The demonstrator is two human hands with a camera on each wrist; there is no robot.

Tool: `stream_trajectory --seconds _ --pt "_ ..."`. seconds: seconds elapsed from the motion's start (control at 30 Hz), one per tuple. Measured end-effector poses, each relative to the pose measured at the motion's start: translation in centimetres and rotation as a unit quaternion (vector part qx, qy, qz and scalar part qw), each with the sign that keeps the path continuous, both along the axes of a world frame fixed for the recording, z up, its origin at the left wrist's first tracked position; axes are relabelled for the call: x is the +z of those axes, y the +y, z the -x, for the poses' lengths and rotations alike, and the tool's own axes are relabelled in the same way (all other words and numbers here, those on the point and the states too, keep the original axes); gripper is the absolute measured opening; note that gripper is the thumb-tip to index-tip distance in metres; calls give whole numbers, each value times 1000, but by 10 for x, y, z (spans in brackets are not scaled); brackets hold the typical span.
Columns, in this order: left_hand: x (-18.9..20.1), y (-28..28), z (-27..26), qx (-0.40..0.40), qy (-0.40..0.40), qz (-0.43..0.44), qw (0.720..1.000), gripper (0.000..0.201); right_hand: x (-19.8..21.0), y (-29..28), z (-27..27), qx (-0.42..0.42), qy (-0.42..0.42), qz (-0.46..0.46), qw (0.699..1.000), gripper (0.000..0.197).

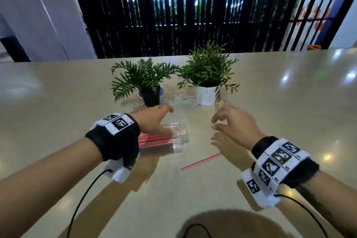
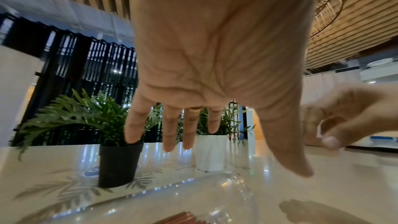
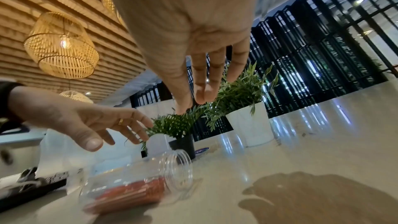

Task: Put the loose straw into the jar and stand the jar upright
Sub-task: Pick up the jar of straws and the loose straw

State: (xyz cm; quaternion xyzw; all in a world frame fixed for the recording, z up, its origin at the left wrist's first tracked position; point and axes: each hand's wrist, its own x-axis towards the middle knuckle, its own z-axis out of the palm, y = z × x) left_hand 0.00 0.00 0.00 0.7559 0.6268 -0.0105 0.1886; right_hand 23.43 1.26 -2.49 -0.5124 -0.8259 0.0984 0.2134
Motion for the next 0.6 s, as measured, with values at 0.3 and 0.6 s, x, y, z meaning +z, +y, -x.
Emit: stream_trajectory --seconds 0.3,0.6 --pt "-30 8 -1 -1 82 61 995 97 -39 -12 0 79 -88 109 987 21" --pt "-44 18 6 -2 148 -18 989 93 -52 -6 6 95 -170 135 972 29"
